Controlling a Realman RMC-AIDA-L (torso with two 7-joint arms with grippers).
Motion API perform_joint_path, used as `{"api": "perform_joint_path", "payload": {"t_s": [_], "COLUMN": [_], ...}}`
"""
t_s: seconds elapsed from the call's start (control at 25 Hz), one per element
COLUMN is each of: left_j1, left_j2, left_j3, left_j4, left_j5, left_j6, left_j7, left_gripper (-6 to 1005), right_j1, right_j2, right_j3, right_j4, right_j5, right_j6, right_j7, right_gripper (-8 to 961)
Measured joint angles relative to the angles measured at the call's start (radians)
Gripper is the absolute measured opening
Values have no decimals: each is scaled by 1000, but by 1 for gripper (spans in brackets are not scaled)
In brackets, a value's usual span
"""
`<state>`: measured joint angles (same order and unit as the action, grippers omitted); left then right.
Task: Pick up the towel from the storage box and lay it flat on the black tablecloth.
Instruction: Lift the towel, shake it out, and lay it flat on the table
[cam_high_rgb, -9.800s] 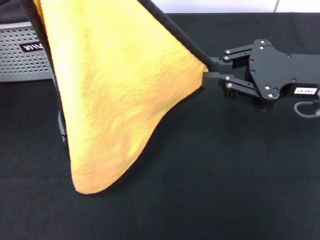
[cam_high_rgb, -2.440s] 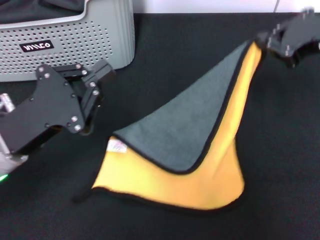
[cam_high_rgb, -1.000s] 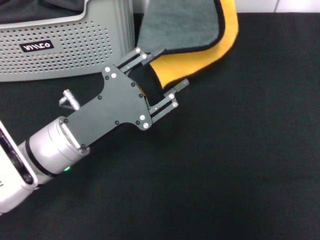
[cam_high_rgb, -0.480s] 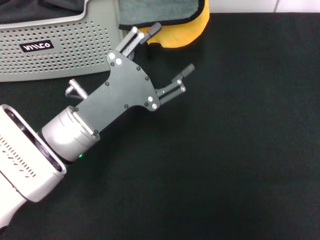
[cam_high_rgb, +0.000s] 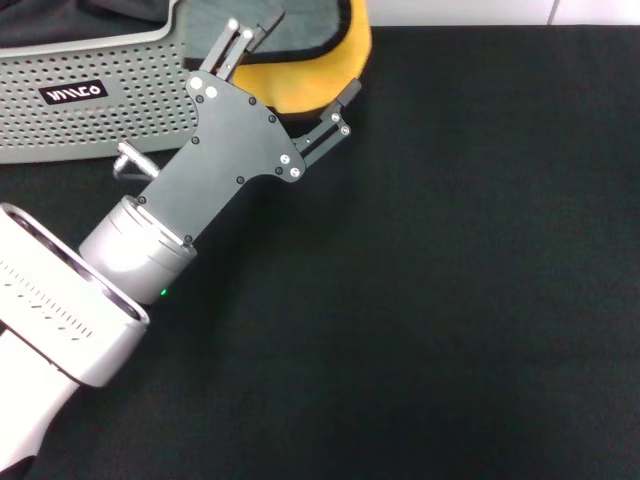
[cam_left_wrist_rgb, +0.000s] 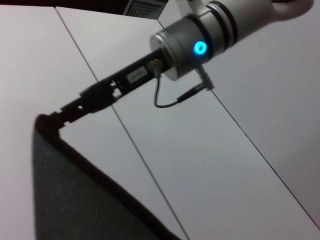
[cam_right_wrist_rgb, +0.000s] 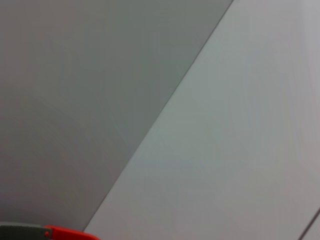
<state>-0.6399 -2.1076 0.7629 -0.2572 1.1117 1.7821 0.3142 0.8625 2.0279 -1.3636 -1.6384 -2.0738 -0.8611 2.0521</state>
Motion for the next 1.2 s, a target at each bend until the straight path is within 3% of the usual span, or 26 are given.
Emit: {"api": "perform_joint_path", "payload": {"t_s": [0.48, 1.0, 1.2], "left_j1": [-2, -3, -3], "left_j2": [0, 0, 0], "left_j3": [-134, -201, -290], "left_j4": [-46, -68, -91], "left_j5": [63, 75, 76], "left_j6": [-10, -6, -4], "left_j7": [103, 242, 307], "left_gripper": [811, 809, 809], "right_j1": [66, 94, 95], "right_j2": [0, 0, 0], "right_j3": [-30, -72, -99], "right_j4": [56, 63, 63], "right_j5": [8, 37, 54], "right_j6": [73, 144, 175], "right_j7": [14, 17, 18], "right_gripper": [7, 7, 7]}}
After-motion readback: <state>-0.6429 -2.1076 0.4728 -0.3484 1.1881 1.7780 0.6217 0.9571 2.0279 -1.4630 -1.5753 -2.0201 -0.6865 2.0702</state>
